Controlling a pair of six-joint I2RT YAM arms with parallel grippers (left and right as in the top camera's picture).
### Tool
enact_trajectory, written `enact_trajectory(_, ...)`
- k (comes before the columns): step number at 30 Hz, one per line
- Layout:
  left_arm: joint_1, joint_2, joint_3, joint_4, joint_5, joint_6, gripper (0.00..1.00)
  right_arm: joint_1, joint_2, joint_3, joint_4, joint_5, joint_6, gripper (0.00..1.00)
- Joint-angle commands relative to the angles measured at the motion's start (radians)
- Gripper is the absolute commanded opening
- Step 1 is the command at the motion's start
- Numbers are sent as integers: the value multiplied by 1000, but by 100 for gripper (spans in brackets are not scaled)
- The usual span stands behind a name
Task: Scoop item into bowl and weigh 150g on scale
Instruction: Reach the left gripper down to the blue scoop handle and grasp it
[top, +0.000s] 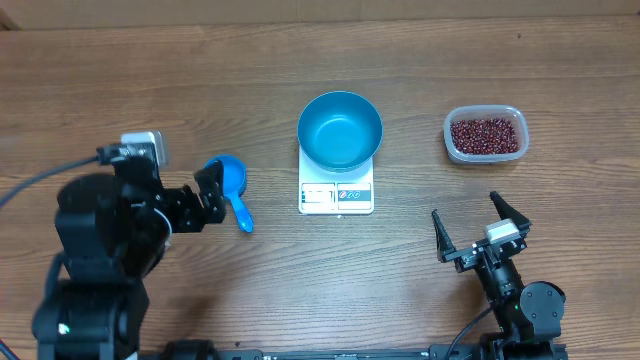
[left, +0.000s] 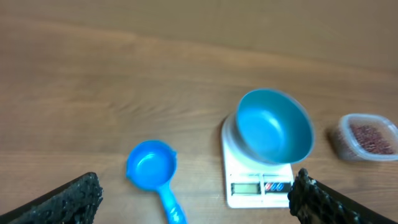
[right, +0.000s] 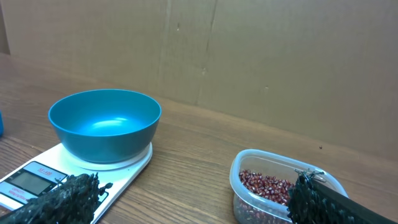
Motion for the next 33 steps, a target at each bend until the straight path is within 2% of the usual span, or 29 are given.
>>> enact_trajectory(1, 5, 53, 73, -32, -63, -10, 100, -7, -10, -11, 6, 9, 0, 100)
enact_trajectory(16, 5, 312, 72, -3, -27, -28, 100, -7, -10, -11, 6, 9, 0, 100)
enact_trajectory(23, -22, 471, 72, -36, -45, -121, 100, -7, -10, -11, 6, 9, 0, 100)
enact_trajectory(29, -108, 557, 71, -75, -238, -310, 92, -7, -10, -11, 6, 9, 0, 100)
enact_trajectory(33, -176, 601, 68, -80, -260, -370, 91, -7, -10, -11, 6, 9, 0, 100)
